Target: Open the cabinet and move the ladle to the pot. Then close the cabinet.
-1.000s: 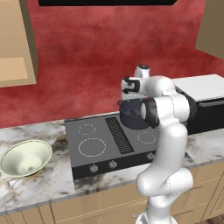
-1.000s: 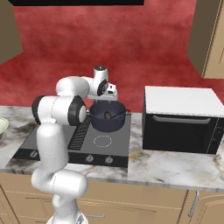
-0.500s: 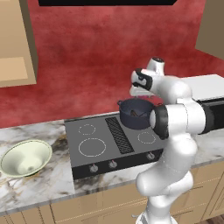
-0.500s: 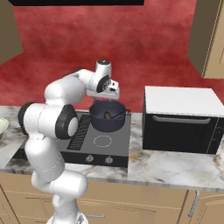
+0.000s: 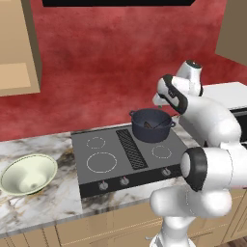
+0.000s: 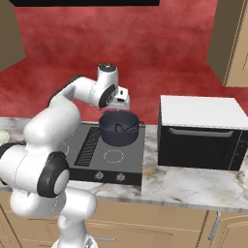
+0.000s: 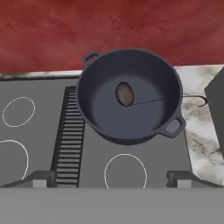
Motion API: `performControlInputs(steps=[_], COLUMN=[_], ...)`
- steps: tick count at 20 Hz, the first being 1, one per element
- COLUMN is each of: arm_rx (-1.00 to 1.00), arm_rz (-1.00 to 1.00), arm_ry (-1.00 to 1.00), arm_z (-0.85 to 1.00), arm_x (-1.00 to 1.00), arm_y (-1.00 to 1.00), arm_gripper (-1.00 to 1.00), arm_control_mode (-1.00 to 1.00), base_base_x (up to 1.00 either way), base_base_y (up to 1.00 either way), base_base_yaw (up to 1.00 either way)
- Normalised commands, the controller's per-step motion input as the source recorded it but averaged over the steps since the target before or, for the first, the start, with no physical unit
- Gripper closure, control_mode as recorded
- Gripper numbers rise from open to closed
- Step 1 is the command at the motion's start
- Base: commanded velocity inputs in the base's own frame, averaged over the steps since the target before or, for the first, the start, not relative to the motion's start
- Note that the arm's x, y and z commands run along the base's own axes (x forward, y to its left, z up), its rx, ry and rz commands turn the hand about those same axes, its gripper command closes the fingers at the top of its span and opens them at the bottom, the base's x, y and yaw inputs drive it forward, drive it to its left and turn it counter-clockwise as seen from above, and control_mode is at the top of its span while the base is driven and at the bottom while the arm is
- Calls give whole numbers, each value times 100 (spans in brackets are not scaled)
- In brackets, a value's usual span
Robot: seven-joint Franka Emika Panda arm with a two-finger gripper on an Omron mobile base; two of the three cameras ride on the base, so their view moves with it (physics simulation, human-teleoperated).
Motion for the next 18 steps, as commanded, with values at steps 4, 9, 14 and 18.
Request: performControlInputs(steps=[4,9,14,18], arm_rx=[0,0,0,0], arm_rz=[0,0,0,-1], arm_ry=[-23,-21,-13,-7], arm_z=[49,57,59,54], arm_x=[-85,-73,-65,-63], arm_y=[0,0,3,12], arm_gripper=[-100,-100,-100,-100], arm_control_mode=[-100,-100,-100,-100], base_base_x=[0,0,0,0], base_base_y=[0,0,0,0], base_base_yaw=[0,0,0,0])
